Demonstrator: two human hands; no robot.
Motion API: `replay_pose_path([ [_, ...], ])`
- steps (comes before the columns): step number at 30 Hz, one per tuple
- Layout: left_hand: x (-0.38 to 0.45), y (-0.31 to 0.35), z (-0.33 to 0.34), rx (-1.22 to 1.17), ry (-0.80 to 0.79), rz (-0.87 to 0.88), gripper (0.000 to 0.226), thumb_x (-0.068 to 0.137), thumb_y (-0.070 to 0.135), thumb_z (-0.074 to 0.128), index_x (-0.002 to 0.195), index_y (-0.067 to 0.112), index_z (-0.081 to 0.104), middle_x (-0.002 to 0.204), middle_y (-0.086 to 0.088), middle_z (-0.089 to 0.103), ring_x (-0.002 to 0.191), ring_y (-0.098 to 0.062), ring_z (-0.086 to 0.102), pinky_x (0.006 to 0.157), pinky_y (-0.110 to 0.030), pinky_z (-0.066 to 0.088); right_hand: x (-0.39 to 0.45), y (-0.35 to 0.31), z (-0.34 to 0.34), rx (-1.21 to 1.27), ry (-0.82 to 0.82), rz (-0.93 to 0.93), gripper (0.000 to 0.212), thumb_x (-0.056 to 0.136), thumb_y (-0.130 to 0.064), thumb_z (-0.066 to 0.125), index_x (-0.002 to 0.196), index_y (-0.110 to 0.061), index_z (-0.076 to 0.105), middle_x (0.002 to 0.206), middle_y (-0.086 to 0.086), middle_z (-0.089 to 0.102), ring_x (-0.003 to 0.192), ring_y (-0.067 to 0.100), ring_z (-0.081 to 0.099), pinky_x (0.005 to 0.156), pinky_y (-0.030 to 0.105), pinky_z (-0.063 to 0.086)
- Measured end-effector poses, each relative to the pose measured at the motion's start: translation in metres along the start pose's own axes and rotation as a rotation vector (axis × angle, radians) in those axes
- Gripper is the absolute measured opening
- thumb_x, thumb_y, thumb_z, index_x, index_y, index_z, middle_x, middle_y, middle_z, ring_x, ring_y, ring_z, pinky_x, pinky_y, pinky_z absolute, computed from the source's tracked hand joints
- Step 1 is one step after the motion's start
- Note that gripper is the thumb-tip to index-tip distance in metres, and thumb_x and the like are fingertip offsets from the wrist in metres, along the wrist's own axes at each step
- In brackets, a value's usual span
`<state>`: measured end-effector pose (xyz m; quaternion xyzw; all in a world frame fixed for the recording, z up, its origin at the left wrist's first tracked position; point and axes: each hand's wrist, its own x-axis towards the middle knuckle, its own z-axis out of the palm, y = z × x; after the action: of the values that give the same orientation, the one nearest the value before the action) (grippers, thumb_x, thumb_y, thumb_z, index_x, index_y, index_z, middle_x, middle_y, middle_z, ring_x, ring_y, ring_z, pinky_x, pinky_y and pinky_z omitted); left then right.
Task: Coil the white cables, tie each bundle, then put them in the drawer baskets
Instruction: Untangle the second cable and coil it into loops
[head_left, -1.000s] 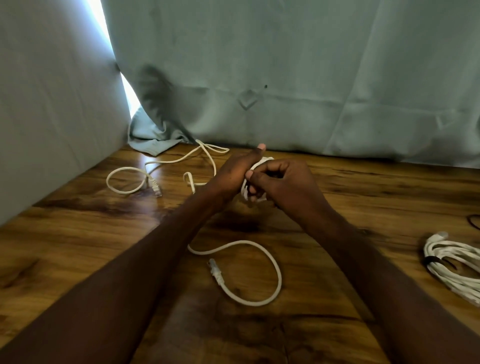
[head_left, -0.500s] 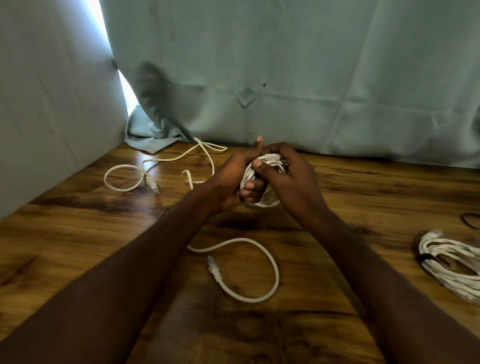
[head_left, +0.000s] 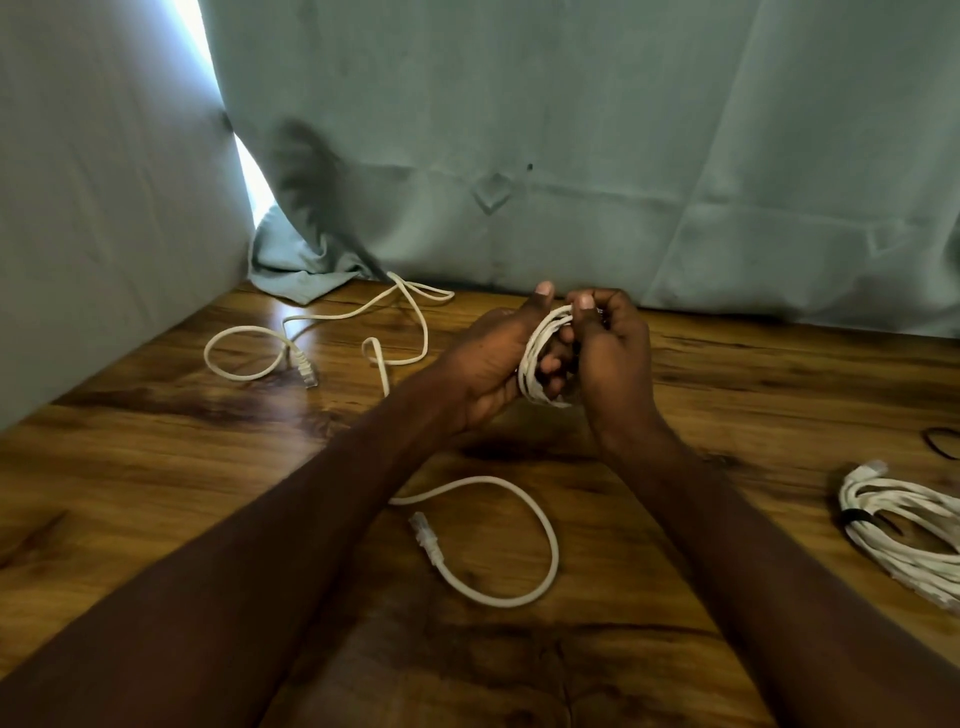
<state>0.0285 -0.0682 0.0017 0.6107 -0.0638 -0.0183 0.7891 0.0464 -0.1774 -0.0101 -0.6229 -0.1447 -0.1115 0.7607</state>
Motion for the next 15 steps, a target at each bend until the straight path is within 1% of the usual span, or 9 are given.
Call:
replay_pose_path([
  [2,0.000,0.000,-0.001,0.010,-0.028,0.035,0.058,0.109,0.048,0.036,0.084,0.001,0.061,0.049,-0.005,0.048,0.048,-0.016,0.044,0.058,-0.027,0.045,0.003,0.002,-0.002,-0.041,-0.020,-0.070,0.014,0.110,-0.020,0.048,0.099,-0.017,0.056,0.065,0.000,0.056,0.054,0.027,0.060,0.048,0.029,0.050],
  [4,-0.002,0.003,-0.003,-0.010,-0.100,0.049,0.057,0.107,0.048,0.038,0.102,-0.004,0.061,0.054,-0.003,0.048,0.061,-0.019,0.041,0.073,-0.033,0.046,0.003,-0.001,-0.004,-0.051,-0.021,-0.118,0.015,0.110,-0.022,0.049,0.098,-0.024,0.057,0.074,0.003,0.061,0.063,0.033,0.066,0.053,0.030,0.051],
  [6,-0.004,0.007,-0.005,-0.034,-0.158,0.061,0.053,0.108,0.044,0.040,0.114,-0.006,0.059,0.058,-0.003,0.046,0.064,-0.021,0.046,0.080,-0.038,0.048,0.003,-0.006,-0.005,-0.043,-0.010,-0.118,0.013,0.110,-0.022,0.049,0.100,-0.023,0.056,0.077,0.003,0.066,0.063,0.029,0.069,0.050,0.029,0.048],
  [7,-0.005,0.008,-0.004,-0.047,-0.169,0.066,0.048,0.109,0.039,0.040,0.112,-0.004,0.060,0.058,-0.003,0.044,0.060,-0.020,0.048,0.077,-0.038,0.050,0.003,-0.006,-0.005,-0.022,-0.011,-0.106,0.012,0.110,-0.022,0.048,0.101,-0.020,0.055,0.077,0.005,0.068,0.061,0.027,0.070,0.047,0.028,0.048],
  [8,-0.007,0.009,-0.004,-0.070,-0.171,0.069,0.040,0.110,0.033,0.040,0.107,0.000,0.060,0.057,-0.001,0.041,0.054,-0.017,0.047,0.070,-0.036,0.050,0.002,-0.007,-0.004,0.012,-0.022,-0.094,0.011,0.110,-0.022,0.049,0.102,-0.018,0.055,0.079,0.010,0.069,0.063,0.030,0.071,0.048,0.030,0.050],
  [10,-0.008,0.010,-0.002,-0.104,-0.163,0.083,0.028,0.110,0.025,0.041,0.098,0.008,0.059,0.057,0.003,0.036,0.044,-0.009,0.036,0.060,-0.033,0.046,0.006,-0.007,-0.004,0.053,-0.033,-0.055,0.011,0.105,-0.028,0.055,0.102,-0.019,0.058,0.092,0.030,0.066,0.077,0.051,0.068,0.057,0.042,0.053],
  [11,-0.009,0.009,-0.001,-0.117,-0.156,0.096,0.027,0.111,0.023,0.040,0.093,0.010,0.056,0.056,0.004,0.034,0.042,-0.006,0.032,0.057,-0.032,0.044,0.007,-0.008,-0.005,0.081,-0.044,-0.019,0.009,0.102,-0.029,0.057,0.101,-0.020,0.059,0.096,0.037,0.062,0.079,0.056,0.064,0.059,0.043,0.053],
  [13,-0.007,0.008,-0.001,-0.149,-0.122,0.127,0.028,0.111,0.020,0.041,0.086,0.012,0.051,0.054,0.005,0.032,0.038,-0.004,0.028,0.052,-0.030,0.040,0.009,-0.007,-0.005,0.158,-0.067,0.070,0.004,0.102,-0.025,0.057,0.102,-0.022,0.057,0.098,0.045,0.056,0.081,0.051,0.058,0.052,0.035,0.053],
  [15,-0.005,0.005,-0.001,-0.184,-0.083,0.152,0.029,0.110,0.018,0.041,0.082,0.013,0.048,0.052,0.006,0.033,0.036,-0.003,0.027,0.049,-0.028,0.037,0.010,-0.002,-0.003,0.237,-0.057,0.148,0.007,0.107,-0.025,0.054,0.106,-0.018,0.056,0.092,0.039,0.054,0.082,0.047,0.056,0.045,0.028,0.051],
])
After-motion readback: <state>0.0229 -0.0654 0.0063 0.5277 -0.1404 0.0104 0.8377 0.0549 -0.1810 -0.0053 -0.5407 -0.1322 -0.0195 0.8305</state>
